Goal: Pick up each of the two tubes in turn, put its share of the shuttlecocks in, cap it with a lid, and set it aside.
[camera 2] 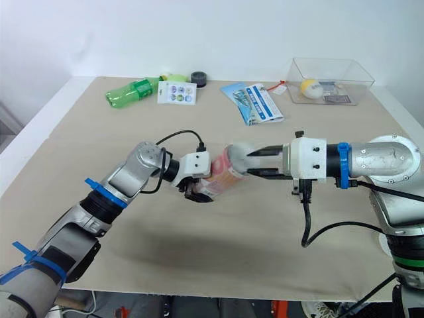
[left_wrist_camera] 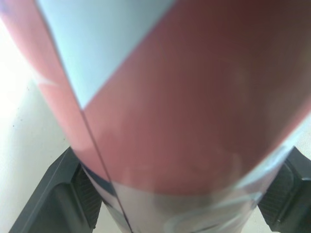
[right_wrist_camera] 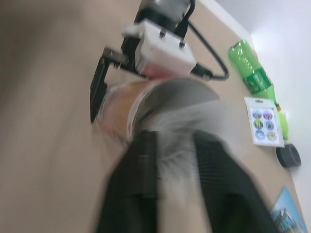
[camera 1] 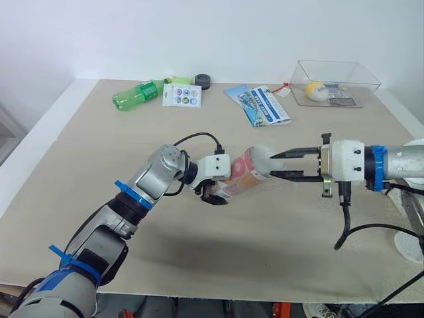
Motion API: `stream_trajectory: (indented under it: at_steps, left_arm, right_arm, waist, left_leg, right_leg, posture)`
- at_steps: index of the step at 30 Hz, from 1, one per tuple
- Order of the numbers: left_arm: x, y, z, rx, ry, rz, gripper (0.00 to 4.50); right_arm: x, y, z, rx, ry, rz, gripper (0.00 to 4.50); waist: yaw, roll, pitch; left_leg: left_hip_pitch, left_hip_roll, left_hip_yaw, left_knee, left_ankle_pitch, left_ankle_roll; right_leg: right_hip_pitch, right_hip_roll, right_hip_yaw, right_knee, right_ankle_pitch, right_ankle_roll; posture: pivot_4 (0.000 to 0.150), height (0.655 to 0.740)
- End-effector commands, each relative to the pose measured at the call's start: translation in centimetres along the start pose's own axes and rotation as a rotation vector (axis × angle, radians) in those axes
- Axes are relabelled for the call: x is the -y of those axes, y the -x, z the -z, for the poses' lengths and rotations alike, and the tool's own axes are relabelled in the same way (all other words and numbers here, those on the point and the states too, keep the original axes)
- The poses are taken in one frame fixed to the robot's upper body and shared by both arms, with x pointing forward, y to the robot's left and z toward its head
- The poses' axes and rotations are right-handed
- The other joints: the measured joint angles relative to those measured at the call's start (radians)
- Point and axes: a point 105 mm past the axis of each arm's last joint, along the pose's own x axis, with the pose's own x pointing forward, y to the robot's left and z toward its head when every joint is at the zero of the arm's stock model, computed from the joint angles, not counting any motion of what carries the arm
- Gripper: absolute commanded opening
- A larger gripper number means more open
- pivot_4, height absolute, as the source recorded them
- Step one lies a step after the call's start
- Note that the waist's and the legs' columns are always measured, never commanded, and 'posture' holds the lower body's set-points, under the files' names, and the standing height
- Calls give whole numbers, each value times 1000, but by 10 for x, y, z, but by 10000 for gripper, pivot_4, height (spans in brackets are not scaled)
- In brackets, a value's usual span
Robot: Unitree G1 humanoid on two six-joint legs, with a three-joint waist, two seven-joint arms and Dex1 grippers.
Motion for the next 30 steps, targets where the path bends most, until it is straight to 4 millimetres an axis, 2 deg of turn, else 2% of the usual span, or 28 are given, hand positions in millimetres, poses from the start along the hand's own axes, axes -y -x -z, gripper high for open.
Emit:
stream_trajectory:
  at_steps: [1, 3, 6, 8, 10, 12, 16, 20, 25, 30]
  left_arm:
    - [-1, 1, -2, -10, -12, -11, 36902]
    - [-1, 1, -1, -11, -11, -11, 36902]
    - [-3, 0, -3, -8, -14, -14, 36902]
    - [-2, -2, -6, -2, -20, -13, 36902]
    - [-1, -5, -10, 9, -28, -6, 36902]
    - [1, -7, -14, 23, -29, 3, 36902]
    - [2, -11, -16, 31, -30, 9, 36902]
    - [4, -13, -16, 32, -29, 17, 36902]
    - [6, -13, -15, 35, -22, 23, 36902]
    - [7, -13, -17, 43, -17, 21, 36902]
  right_arm:
    - [11, 12, -17, 54, -12, 61, 34212]
    - [17, 21, -18, 71, -84, 113, 44012]
    - [36, 51, -6, 105, -324, 333, 44717]
    - [40, 76, 20, 87, -489, 529, 44717]
    - [30, 101, 49, 49, -606, 718, 44717]
    - [10, 121, 78, -38, -688, 897, 44717]
    - [-24, 142, 108, -181, -729, 1106, 44717]
    - [-46, 167, 124, -300, -691, 1270, 44717]
    - [-68, 186, 127, -406, -640, 1283, 44717]
    - [-87, 199, 139, -473, -684, 1295, 44717]
  waist:
    - [0, 0, 0]
    - [0, 0, 0]
    - [2, 0, 0]
    - [4, -1, 0]
    - [9, -3, -1]
    - [13, -3, -1]
    - [12, 4, -2]
    - [6, 5, -3]
    - [2, 5, -3]
    - [1, 6, -3]
  left_leg:
    - [0, 0, 0, 0, 0, 0]
    - [0, 0, 0, 0, 0, 0]
    - [0, 0, 0, 0, 0, 0]
    - [-1, 0, -1, 0, 0, 0]
    - [-1, 0, -1, 0, 0, 0]
    - [-1, -1, -2, 0, 0, 0]
    - [-1, -1, -1, 0, 0, 0]
    - [0, -2, 0, 1, 0, 0]
    - [0, -1, 0, 1, 0, 1]
    - [0, -1, 1, 1, 0, 1]
  right_leg:
    - [0, 0, 0, 0, 0, 0]
    - [0, 0, 0, 0, 0, 0]
    - [0, 0, 0, 0, 0, 0]
    - [0, 0, 0, 0, 0, 0]
    - [1, 0, 0, 0, 0, 0]
    - [1, 0, -1, 0, 0, 2]
    - [0, -1, 0, 0, 1, 5]
    - [0, -1, 1, 0, 0, 2]
    - [0, -1, 1, 0, 1, 2]
    - [0, -1, 1, 0, 0, 2]
  posture:
    - [1500, 7400]
    - [1500, 7400]
    - [1500, 7400]
    - [1500, 7400]
    - [1500, 7400]
    - [1500, 7400]
    - [1500, 7400]
    - [1500, 7400]
    - [1500, 7400]
    - [1500, 7400]
